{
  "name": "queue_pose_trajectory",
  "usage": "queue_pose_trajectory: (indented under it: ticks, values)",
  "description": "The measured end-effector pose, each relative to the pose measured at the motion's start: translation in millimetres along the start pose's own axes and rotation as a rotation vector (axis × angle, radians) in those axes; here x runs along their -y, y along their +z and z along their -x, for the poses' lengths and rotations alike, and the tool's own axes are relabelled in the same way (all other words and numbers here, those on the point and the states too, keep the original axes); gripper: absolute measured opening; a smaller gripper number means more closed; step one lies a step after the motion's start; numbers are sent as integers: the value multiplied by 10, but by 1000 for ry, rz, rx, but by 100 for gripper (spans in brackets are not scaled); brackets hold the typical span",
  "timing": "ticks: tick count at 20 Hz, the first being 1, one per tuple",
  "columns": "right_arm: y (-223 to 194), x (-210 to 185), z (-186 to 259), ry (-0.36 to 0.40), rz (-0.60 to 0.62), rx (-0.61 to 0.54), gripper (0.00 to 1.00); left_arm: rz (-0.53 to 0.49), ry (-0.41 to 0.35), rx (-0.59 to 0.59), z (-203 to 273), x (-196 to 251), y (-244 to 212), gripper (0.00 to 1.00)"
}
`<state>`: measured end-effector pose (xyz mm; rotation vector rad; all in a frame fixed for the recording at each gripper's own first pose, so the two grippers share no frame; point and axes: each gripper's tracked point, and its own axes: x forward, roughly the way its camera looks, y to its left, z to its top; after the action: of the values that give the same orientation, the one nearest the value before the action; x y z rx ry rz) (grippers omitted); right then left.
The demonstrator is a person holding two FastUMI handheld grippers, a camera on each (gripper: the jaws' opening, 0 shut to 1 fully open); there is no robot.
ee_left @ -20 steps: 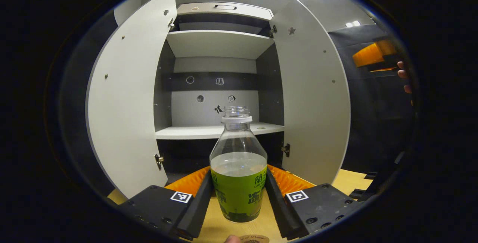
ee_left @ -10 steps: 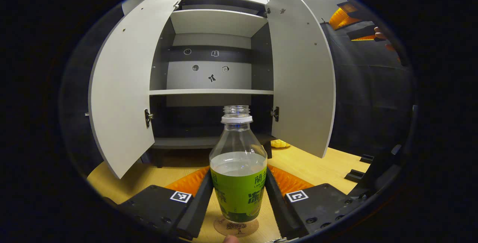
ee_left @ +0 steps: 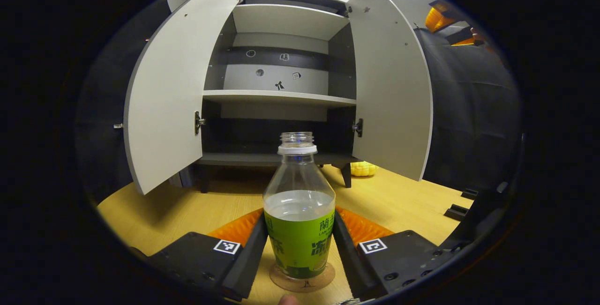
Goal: Grasp the bottle in the cabinet with the left hand and place it on the coaster, then close the right door with the right hand and the left door with the left hand.
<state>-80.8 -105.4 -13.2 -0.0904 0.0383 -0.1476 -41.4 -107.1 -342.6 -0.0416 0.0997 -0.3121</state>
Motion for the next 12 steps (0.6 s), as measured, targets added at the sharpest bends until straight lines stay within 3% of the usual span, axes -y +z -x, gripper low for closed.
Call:
queue_pose_trajectory:
  ticks: [10, 12]
  values:
    - [-39, 69, 66, -11, 9, -12, 96, -28, -17, -53, 40, 46, -266, 81]
    - [-50, 73, 69, -11, 9, -12, 98, -32, -21, -57, 54, 39, -278, 94]
